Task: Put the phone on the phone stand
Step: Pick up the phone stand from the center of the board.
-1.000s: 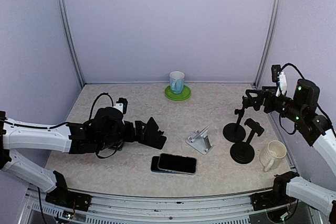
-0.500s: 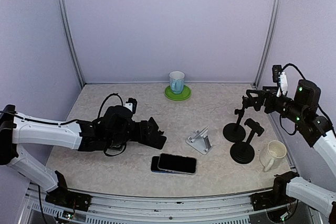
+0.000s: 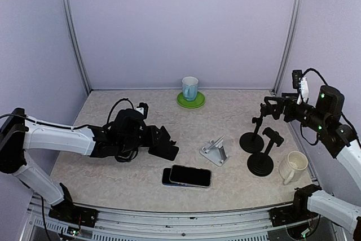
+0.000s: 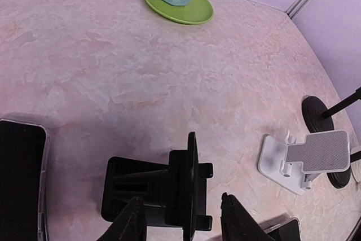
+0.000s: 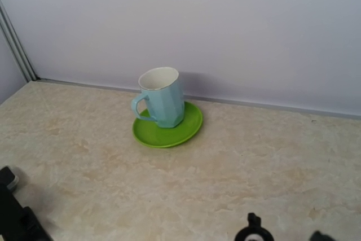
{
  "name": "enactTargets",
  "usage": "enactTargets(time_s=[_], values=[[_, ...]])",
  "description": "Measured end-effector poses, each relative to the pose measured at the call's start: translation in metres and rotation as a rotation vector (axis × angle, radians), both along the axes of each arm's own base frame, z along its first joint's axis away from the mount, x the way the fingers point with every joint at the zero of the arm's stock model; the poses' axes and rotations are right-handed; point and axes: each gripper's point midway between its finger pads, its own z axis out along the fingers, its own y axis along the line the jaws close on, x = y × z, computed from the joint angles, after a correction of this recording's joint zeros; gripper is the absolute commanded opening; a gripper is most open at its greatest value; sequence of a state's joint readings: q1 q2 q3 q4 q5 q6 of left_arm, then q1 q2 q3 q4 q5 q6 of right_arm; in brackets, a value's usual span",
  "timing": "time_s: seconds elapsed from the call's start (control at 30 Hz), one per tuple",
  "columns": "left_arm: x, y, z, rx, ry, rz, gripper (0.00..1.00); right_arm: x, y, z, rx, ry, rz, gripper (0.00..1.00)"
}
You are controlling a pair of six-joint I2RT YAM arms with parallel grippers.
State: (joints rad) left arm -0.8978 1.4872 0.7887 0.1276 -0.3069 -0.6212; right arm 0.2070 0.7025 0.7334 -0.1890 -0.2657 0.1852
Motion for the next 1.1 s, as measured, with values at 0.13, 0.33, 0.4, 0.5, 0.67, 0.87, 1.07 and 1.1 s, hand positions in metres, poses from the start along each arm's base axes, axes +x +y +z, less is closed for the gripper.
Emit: enactTargets(time_s=[0.13, 0.33, 0.4, 0.5, 0.67, 0.87, 1.07, 1.1], values=[[0.001, -0.002, -0.007, 0.003, 0.015, -0.012, 0.34, 0.002, 0.000, -0.002, -0.002, 0.008, 0.001, 1.00], [0.001, -0.007, -0.009, -0.003, 0.022, -0.037, 0.15, 0.004, 0.001, -0.006, -0.004, 0.019, 0.002, 1.00], [0.001, -0.008, -0.008, -0.003, 0.019, -0.046, 0.13, 0.004, 0.001, -0.006, -0.004, 0.020, 0.002, 1.00], [0.001, -0.010, -0.009, -0.004, 0.019, -0.052, 0.09, 0.004, 0.001, -0.006, -0.003, 0.020, 0.003, 1.00], [0.002, -0.009, -0.010, -0.005, 0.019, -0.050, 0.00, 0.004, 0.001, -0.006, -0.003, 0.020, 0.003, 1.00], [0.002, -0.010, -0.009, -0.010, 0.016, -0.052, 0.00, 0.004, 0.001, -0.005, -0.003, 0.019, 0.003, 1.00], [0.004, -0.012, -0.005, -0.007, 0.012, -0.056, 0.00, 0.003, 0.001, -0.005, -0.003, 0.017, 0.003, 1.00], [0.004, -0.012, -0.003, -0.005, 0.009, -0.058, 0.00, 0.003, 0.001, -0.005, -0.002, 0.017, 0.003, 1.00]])
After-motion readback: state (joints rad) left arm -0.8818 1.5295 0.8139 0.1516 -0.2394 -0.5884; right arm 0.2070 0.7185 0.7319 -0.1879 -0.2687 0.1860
